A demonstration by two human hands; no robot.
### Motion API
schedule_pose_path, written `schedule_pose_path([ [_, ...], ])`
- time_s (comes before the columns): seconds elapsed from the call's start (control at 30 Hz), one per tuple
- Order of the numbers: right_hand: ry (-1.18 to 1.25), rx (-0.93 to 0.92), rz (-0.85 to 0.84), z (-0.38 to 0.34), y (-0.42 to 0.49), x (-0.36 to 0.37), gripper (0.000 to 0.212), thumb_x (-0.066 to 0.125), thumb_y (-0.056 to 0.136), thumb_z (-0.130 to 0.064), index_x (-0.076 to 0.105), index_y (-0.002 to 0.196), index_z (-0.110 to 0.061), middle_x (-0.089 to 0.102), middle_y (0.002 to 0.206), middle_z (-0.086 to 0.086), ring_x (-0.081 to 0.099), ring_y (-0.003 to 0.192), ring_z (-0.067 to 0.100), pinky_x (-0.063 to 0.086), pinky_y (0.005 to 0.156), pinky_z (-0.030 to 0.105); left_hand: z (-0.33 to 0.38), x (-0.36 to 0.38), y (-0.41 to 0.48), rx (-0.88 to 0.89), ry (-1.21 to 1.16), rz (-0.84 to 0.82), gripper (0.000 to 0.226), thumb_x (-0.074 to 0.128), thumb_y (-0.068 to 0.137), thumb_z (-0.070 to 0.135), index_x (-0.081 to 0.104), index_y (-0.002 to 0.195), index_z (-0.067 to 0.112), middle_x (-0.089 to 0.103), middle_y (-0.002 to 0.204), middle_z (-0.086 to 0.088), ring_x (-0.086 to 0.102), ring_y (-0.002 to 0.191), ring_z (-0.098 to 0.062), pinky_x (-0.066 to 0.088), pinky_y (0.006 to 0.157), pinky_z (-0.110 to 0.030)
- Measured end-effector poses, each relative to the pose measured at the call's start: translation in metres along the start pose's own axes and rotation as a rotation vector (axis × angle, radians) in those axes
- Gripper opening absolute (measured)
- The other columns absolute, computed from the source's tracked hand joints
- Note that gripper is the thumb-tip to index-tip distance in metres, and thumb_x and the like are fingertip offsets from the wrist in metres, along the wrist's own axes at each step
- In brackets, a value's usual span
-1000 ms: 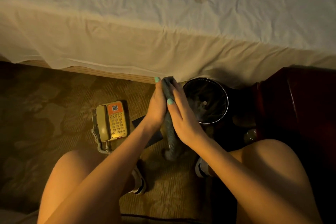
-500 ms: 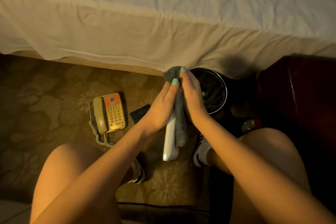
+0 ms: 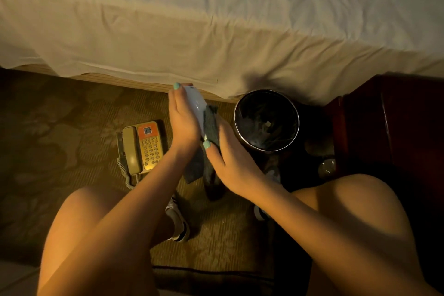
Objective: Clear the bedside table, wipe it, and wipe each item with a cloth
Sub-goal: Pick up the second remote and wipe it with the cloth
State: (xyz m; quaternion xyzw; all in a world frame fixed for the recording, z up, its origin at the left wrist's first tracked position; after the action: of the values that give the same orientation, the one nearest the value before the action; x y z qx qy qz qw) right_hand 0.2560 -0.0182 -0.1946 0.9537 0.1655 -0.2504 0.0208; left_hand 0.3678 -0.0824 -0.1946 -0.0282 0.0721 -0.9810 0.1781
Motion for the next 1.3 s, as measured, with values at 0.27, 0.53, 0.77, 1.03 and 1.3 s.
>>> schedule_pose_path([
  [0.27, -0.317, -0.010, 0.135, 0.011, 0.005, -0.030, 0.051, 0.044, 0.096, -0.041, 0.042, 0.134, -0.008, 0.056, 0.113, 0.012, 0.061, 0.094, 0.027, 0.049, 0.070, 0.034, 0.000, 0.005, 0.003, -0.123, 0.001, -0.005, 0.033, 0.026, 0.105, 0.041, 0.041, 0.120, 0.016, 0.051, 0.104, -0.003, 0.056, 0.099, -0.017, 0.049, 0.090, -0.038],
  [0.53, -0.225, 0.038, 0.514, 0.026, 0.018, -0.107, 0.040, 0.024, 0.090, -0.048, 0.048, 0.073, -0.020, 0.043, 0.052, -0.005, 0.048, 0.049, 0.019, 0.036, 0.050, 0.037, 0.025, 0.010, 0.003, -0.112, 0.146, -0.574, 0.032, 0.058, 0.086, 0.037, 0.064, 0.097, 0.007, 0.064, 0.094, -0.012, 0.067, 0.082, -0.017, 0.057, 0.070, -0.024],
  [0.77, -0.242, 0.155, 0.849, 0.027, 0.027, -0.122, 0.042, 0.029, 0.099, -0.036, 0.054, 0.097, -0.003, 0.062, 0.085, 0.016, 0.061, 0.079, 0.034, 0.044, 0.064, 0.041, 0.009, 0.035, -0.039, -0.300, 0.113, -0.917, 0.046, 0.032, 0.098, 0.045, 0.054, 0.123, 0.013, 0.065, 0.092, -0.013, 0.064, 0.068, -0.016, 0.055, 0.059, -0.023],
  [1.03, -0.121, -0.024, 0.431, 0.019, 0.030, -0.057, 0.052, 0.027, 0.102, -0.027, 0.018, 0.151, -0.012, 0.001, 0.161, 0.004, -0.005, 0.148, 0.028, 0.010, 0.120, 0.052, 0.002, 0.047, -0.042, -0.271, -0.011, -0.743, 0.048, 0.021, 0.106, 0.036, 0.052, 0.107, -0.001, 0.063, 0.069, -0.008, 0.057, 0.056, -0.021, 0.044, 0.048, -0.025],
  [1.3, 0.120, 0.051, 0.195, 0.014, 0.024, -0.044, 0.050, 0.025, 0.099, -0.044, 0.002, 0.143, -0.055, 0.001, 0.161, -0.005, 0.015, 0.147, 0.025, 0.040, 0.103, 0.060, 0.007, 0.042, -0.037, -0.169, 0.075, -0.669, 0.038, 0.020, 0.105, 0.039, 0.043, 0.115, 0.009, 0.058, 0.070, -0.002, 0.057, 0.049, -0.013, 0.044, 0.042, -0.024],
])
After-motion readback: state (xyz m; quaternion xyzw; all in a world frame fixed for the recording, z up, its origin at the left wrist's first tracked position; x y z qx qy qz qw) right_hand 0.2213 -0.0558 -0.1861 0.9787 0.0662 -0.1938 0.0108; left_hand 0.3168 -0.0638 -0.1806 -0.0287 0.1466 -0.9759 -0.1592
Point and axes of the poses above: each hand's wrist, its own y-axis towards the middle knuckle, its own x-axis out of the palm, z = x × y, the point moved 3 cm from there along y, towards the middle knuckle
